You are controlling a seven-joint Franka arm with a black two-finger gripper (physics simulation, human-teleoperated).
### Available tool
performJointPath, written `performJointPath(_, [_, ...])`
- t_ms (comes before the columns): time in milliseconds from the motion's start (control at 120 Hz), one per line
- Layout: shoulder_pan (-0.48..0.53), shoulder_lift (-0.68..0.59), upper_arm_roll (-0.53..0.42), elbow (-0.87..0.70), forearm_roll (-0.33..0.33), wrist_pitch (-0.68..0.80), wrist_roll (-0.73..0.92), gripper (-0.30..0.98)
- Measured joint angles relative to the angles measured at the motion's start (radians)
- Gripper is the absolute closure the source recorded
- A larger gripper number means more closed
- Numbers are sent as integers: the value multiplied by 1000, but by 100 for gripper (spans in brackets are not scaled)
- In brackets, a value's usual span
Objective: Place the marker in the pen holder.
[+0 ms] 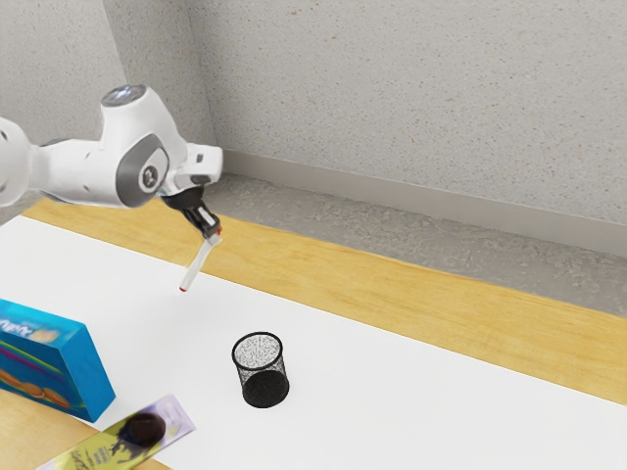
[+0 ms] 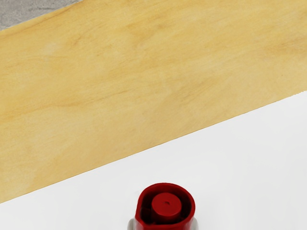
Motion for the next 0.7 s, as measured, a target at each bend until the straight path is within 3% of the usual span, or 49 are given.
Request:
performJointPath(200, [-271, -129, 13, -56, 2, -13, -46, 79])
performJointPath(375, [-441, -177, 18, -153, -30, -22, -87, 79])
performJointPath(433, [-415, -184, 37, -166, -37, -24, -98, 79])
performJointPath(575, [-222, -195, 58, -172, -43, -25, -122, 79])
performJointPath(700, [-228, -194, 60, -170, -45, -22, -140, 79])
